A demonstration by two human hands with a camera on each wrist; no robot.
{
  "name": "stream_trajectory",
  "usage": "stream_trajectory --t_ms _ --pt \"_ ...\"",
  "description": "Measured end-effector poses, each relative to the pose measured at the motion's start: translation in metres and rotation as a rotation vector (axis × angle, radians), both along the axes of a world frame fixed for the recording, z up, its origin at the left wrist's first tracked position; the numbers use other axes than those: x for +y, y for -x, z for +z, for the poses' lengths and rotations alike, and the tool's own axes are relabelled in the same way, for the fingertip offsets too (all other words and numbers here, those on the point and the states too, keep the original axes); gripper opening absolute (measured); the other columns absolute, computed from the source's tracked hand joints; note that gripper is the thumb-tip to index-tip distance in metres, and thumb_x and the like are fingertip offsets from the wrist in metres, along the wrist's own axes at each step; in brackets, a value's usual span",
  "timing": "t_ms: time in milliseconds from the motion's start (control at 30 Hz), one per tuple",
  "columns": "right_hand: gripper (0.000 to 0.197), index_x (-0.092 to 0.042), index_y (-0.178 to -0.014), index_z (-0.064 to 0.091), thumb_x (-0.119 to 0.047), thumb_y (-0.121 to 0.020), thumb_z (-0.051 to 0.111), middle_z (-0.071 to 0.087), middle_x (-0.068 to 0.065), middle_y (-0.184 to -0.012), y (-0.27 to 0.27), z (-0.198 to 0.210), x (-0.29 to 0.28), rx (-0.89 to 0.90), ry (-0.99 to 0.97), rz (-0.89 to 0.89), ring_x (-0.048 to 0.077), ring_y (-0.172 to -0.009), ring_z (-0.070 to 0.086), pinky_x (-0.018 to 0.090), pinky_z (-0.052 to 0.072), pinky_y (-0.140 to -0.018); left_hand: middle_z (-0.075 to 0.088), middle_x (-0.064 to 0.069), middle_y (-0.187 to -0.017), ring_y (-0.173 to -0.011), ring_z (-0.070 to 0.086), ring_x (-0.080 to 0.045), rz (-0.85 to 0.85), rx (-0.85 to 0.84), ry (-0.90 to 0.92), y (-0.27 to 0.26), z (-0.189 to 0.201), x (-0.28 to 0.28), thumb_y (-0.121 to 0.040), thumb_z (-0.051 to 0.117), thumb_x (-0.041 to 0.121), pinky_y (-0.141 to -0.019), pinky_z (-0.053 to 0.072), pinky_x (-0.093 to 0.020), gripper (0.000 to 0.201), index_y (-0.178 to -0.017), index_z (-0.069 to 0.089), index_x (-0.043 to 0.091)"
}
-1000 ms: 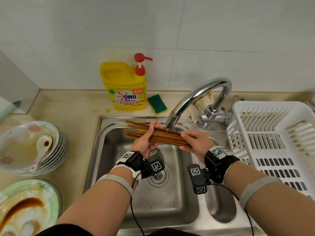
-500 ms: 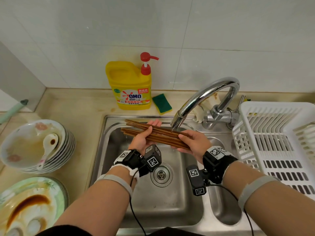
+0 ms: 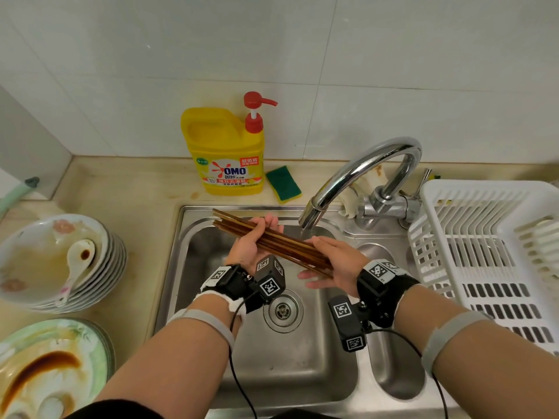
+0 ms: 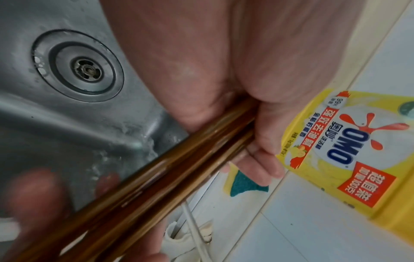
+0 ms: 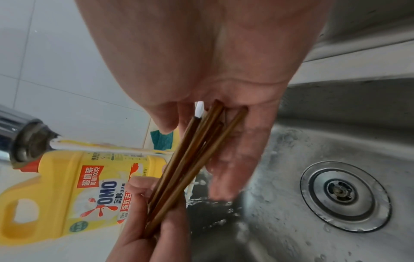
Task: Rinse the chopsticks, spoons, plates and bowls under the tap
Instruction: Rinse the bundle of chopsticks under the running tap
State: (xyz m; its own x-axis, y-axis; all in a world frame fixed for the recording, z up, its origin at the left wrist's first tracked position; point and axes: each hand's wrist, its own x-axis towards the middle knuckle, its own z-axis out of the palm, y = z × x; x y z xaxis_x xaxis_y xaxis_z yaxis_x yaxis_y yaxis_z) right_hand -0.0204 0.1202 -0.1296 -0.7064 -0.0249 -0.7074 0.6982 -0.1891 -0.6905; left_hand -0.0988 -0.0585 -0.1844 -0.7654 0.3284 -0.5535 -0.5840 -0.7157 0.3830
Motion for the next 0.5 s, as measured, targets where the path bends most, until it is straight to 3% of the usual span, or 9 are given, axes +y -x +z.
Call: stream_trajectory --t_ms 100,200,267,333,433,500 --pt "0.028 -0.013 -0.12 0.065 -0.031 -0.108 0.047 0.071 0.016 -0.086 -0.001 -0.007 0.002 0.05 -0.06 0.012 0.019 -0.056 0.062 0.021 0.042 -0.04 0.063 -0.005 -0.088 -0.085 0.07 -0.018 0.0 0.031 0.101 -0.002 0.006 0.004 -0.09 0.064 0.023 -0.087 0.062 -0.041 0.011 -0.088 0.057 0.015" --pt "0.023 -0.006 -0.116 0.067 -0.018 -0.107 0.049 0.06 0.012 -0.073 0.001 -0.016 0.005 0.147 -0.102 -0.017 0.01 -0.047 0.042 0.016 0.027 -0.037 0.061 -0.005 -0.088 -0.1 0.064 -0.023 -0.026 0.026 0.205 -0.001 0.013 0.008 -0.097 0.056 0.046 -0.08 0.063 -0.034 0.034 -0.086 0.057 0.014" --pt "0.019 -0.008 -0.11 0.071 -0.014 -0.105 0.053 0.059 0.012 -0.07 0.004 -0.02 0.007 0.191 -0.151 -0.056 0.009 -0.047 0.04 0.016 0.027 -0.039 0.062 -0.005 -0.089 -0.101 0.064 -0.025 -0.052 0.054 0.225 -0.001 0.016 0.011 -0.098 0.048 0.056 -0.074 0.064 -0.034 0.043 -0.089 0.057 0.015" --pt "0.017 -0.012 -0.104 0.074 -0.011 -0.103 0.057 0.057 0.013 -0.07 0.006 -0.022 0.01 0.26 -0.196 -0.089 0.01 -0.049 0.041 0.017 0.03 -0.041 0.07 -0.005 -0.096 -0.098 0.07 -0.026 -0.098 0.068 0.293 -0.001 0.018 0.013 -0.097 0.049 0.059 -0.078 0.063 -0.04 0.047 -0.096 0.063 0.014" --pt "0.028 -0.031 -0.092 0.081 -0.011 -0.1 0.063 0.057 0.006 -0.063 0.009 -0.022 0.013 0.391 -0.337 -0.086 0.014 -0.054 0.045 0.022 0.037 -0.048 0.069 -0.014 -0.103 -0.078 0.073 -0.019 -0.187 0.065 0.385 -0.002 0.019 0.011 -0.099 0.06 0.04 -0.061 0.06 -0.028 0.038 -0.111 0.064 0.004" --pt "0.04 -0.046 -0.084 0.08 -0.011 -0.098 0.065 0.061 -0.004 -0.06 0.01 -0.021 0.015 0.458 -0.432 -0.067 0.019 -0.058 0.05 0.029 0.043 -0.055 0.069 -0.02 -0.107 -0.068 0.072 -0.017 -0.231 0.051 0.43 -0.002 0.017 0.01 -0.102 0.058 0.031 -0.057 0.057 -0.021 0.041 -0.116 0.062 -0.008"
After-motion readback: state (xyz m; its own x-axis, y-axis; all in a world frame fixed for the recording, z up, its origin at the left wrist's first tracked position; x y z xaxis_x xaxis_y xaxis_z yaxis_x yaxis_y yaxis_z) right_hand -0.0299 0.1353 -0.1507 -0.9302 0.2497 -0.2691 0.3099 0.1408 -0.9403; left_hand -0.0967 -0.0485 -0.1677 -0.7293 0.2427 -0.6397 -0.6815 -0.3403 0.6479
